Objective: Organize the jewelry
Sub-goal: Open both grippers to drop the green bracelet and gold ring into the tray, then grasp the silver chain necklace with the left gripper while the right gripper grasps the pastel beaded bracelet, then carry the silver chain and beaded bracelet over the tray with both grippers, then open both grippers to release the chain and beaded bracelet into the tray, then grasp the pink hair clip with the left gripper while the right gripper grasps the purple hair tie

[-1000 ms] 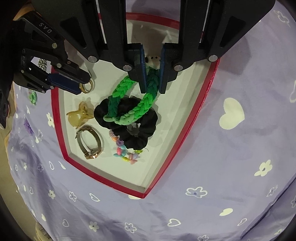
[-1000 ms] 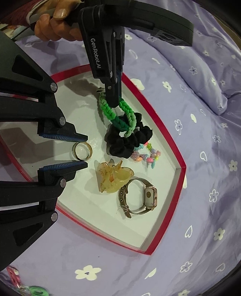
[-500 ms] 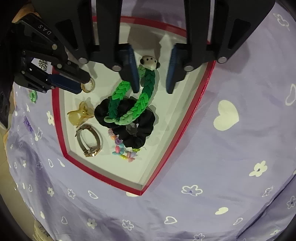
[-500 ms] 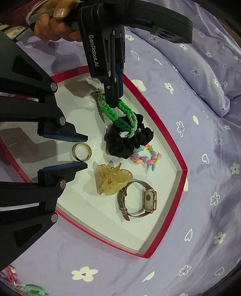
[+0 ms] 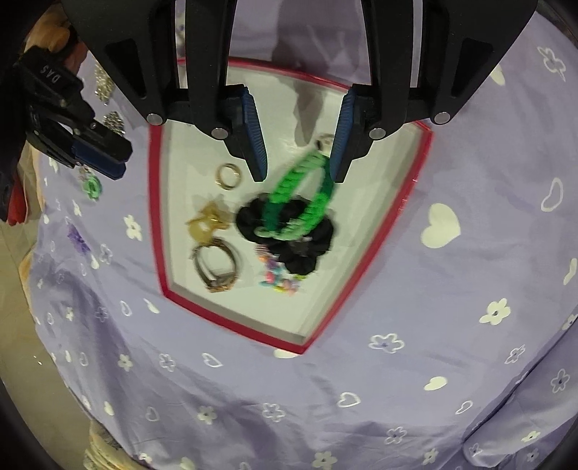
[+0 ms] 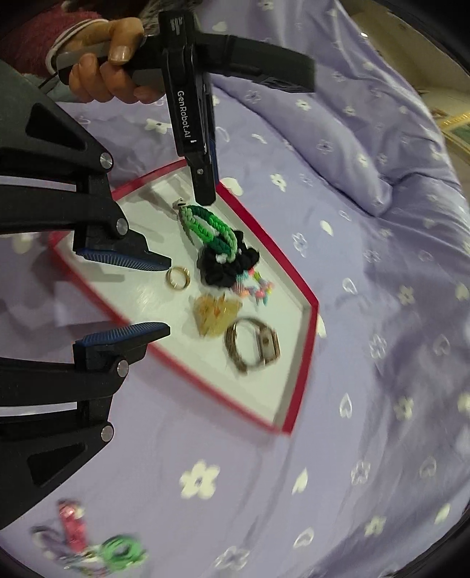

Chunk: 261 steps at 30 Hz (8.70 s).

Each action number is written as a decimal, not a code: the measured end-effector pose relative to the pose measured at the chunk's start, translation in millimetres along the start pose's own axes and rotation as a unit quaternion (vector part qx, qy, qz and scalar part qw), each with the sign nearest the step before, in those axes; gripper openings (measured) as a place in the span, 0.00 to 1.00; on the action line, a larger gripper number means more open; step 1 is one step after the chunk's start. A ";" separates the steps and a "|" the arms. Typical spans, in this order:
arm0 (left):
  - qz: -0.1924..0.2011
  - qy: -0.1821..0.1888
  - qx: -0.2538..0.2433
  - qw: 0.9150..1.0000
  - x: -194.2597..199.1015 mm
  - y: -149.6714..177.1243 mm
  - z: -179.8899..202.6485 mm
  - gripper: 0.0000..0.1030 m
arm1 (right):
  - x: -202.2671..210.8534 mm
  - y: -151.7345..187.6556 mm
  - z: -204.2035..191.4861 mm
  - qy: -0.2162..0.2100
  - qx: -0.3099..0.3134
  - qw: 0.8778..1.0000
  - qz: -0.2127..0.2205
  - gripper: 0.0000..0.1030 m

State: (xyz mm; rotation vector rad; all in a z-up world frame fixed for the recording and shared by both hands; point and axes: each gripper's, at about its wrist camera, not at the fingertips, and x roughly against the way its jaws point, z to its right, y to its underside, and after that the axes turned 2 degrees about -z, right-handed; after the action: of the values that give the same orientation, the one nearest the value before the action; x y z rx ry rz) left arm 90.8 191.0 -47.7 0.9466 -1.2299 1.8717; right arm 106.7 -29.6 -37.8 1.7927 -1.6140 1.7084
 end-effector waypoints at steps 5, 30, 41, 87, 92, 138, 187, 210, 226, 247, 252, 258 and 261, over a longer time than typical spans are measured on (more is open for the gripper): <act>0.003 0.013 -0.021 1.000 8.1 5.8 24.8 0.33 | 31.2 15.9 25.7 0.011 -0.038 0.999 0.024 0.32; -0.025 0.060 -0.175 0.982 7.5 42.0 154.6 0.37 | 134.1 112.1 148.6 0.110 -0.182 0.974 0.071 0.35; -0.051 0.072 -0.211 0.974 -13.2 56.5 193.6 0.43 | 138.9 121.8 174.8 0.129 -0.201 0.968 0.078 0.36; -0.023 0.095 -0.247 0.964 -26.9 60.8 225.6 0.17 | 137.5 85.4 188.8 0.128 -0.186 0.967 0.119 0.13; -0.001 0.097 -0.228 0.969 -4.5 53.6 209.3 0.17 | 147.6 77.5 168.5 0.113 -0.173 0.969 0.134 0.12; 0.056 0.001 -0.045 0.997 32.1 7.7 11.8 0.16 | 3.2 -17.9 -22.3 -0.088 -0.041 0.993 0.061 0.13; 0.039 -0.033 -0.038 0.998 10.5 9.0 9.1 0.38 | -26.1 -9.0 -3.5 -0.024 -0.027 0.999 0.005 0.30; 0.042 0.012 -0.100 0.994 28.7 30.3 93.7 0.47 | 106.2 78.4 118.4 0.072 -0.164 0.980 0.085 0.38; 0.010 0.029 -0.166 0.986 9.7 49.7 153.5 0.47 | 126.8 112.7 156.8 0.098 -0.200 0.971 0.083 0.42; -0.023 0.038 -0.224 0.974 -26.5 53.8 211.4 0.48 | 91.0 98.0 192.4 0.099 -0.202 0.973 0.055 0.46; -0.031 0.045 -0.245 0.968 -38.1 55.0 229.4 0.48 | 78.5 94.7 194.6 0.106 -0.191 0.975 0.045 0.15; -0.042 0.055 -0.278 0.958 -59.5 54.9 258.3 0.48 | 92.0 99.9 198.5 0.107 -0.195 0.973 0.064 0.00; -0.049 0.054 -0.298 0.952 -72.8 55.2 271.4 0.49 | 98.2 103.4 206.1 0.092 -0.211 0.971 0.066 0.03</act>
State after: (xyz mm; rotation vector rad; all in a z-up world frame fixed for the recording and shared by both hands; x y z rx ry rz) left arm 133.3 -92.1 -56.9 0.5505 -1.5226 1.3255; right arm 125.3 -276.2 -78.9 1.3150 -1.8720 1.3928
